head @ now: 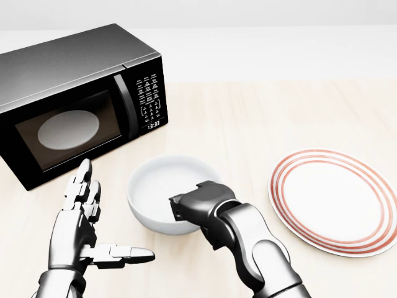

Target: Pick up the white bowl and put it on the plate.

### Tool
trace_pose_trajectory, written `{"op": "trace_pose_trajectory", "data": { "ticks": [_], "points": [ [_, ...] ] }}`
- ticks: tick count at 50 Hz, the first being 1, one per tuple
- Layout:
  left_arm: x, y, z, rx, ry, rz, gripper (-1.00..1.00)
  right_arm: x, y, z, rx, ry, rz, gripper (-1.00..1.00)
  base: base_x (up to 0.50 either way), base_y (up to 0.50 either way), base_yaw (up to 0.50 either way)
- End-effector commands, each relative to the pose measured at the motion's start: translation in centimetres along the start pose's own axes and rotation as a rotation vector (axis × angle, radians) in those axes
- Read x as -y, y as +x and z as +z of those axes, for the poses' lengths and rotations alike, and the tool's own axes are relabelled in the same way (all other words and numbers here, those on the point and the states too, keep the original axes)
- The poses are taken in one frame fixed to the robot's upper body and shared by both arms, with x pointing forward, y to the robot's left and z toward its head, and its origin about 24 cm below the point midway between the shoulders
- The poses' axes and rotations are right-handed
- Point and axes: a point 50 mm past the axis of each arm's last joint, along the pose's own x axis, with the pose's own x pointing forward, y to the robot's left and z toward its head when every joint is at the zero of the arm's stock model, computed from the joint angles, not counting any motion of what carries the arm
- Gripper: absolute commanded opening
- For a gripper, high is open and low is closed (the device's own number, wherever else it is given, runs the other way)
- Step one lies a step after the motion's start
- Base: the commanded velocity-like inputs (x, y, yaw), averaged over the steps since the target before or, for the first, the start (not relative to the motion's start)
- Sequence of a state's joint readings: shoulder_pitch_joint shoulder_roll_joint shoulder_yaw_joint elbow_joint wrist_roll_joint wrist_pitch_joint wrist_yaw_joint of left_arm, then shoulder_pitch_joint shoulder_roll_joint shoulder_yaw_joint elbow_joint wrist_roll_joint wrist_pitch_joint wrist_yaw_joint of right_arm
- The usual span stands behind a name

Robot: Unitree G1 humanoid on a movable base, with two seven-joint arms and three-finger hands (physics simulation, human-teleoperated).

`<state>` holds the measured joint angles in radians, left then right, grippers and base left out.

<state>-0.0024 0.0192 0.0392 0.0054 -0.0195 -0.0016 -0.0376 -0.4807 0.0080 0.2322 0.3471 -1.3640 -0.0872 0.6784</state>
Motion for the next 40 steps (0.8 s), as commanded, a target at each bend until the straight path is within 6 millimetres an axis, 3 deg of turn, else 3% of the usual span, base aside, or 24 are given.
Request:
{"op": "trace_pose_trajectory", "data": {
  "ticks": [1,16,31,40],
  "points": [
    [0.0,0.0,0.0,0.000,0.000,0.000,1.00,-0.1,0.3,0.0,-0.003,0.016,-0.037,-1.00,0.00,0.00,0.00],
    [0.0,0.0,0.0,0.000,0.000,0.000,1.00,5.4,-0.4,-0.2,0.006,0.010,-0.398,-1.00,0.00,0.00,0.00],
    [0.0,0.0,0.0,0.000,0.000,0.000,1.00,6.5,-0.8,-0.6,-0.015,-0.019,-0.491,-1.00,0.00,0.00,0.00],
    [0.0,0.0,0.0,0.000,0.000,0.000,1.00,6.9,-0.8,-1.9,-0.078,-0.092,-0.563,-1.00,0.00,0.00,0.00]
  ]
}}
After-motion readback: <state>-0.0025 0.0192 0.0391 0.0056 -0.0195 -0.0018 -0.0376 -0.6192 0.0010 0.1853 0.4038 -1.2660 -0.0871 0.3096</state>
